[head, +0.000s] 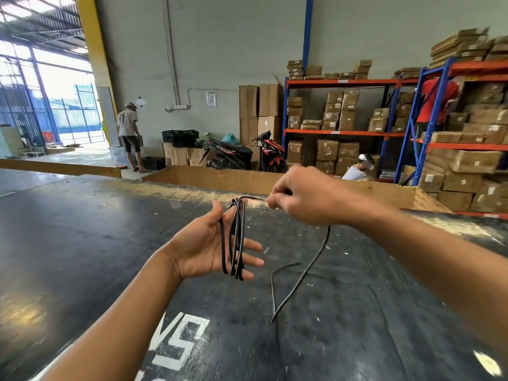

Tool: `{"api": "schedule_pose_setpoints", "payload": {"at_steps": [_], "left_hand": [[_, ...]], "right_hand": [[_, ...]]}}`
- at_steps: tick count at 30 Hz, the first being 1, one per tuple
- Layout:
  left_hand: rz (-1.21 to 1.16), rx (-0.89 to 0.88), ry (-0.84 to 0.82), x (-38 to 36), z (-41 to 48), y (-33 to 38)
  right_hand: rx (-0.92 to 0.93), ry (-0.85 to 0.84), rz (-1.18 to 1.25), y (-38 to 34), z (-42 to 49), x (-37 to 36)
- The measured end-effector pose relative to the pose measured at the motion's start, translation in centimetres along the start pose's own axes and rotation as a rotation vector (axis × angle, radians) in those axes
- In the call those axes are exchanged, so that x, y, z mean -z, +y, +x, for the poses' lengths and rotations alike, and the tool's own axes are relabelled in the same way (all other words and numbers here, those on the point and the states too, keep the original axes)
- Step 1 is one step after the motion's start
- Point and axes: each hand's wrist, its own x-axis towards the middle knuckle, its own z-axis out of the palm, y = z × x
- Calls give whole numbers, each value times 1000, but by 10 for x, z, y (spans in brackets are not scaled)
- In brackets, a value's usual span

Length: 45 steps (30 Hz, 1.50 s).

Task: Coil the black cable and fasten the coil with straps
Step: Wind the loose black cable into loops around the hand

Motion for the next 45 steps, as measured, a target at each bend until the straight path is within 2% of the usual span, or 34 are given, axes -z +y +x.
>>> {"api": "schedule_pose_setpoints", "payload": {"at_steps": [3, 6, 10, 13, 18, 21, 26, 29, 32, 37, 45], "left_hand": [[-16, -52, 52, 2, -1, 12], [-6, -94, 74, -3, 2, 23], [17, -137, 76, -11, 6, 34], [25, -143, 26, -17, 5, 38], [35, -118, -149, -30, 2, 34], [61, -81, -271, -41, -3, 31], [104, 3, -436, -56, -14, 23], [132, 51, -467, -60, -22, 18], [142, 98, -426, -59, -28, 14], [173, 171, -343, -56, -29, 1], [265, 269, -119, -37, -14, -21]], "right_hand": [[3, -124, 10, -10, -21, -23], [2, -248, 123, -22, -42, -47], [71, -287, 130, -25, -67, -88], [13, -290, 246, -15, -79, -112], [-179, -428, 588, 10, -78, -142], [-184, -409, 622, 24, -70, -150], [-106, -305, 475, 45, -43, -127], [-74, -238, 396, 55, -22, -101], [-56, -165, 250, 62, -1, -76], [-45, -109, 173, 58, 20, -40], [-59, -34, 61, 46, 27, 0]]}}
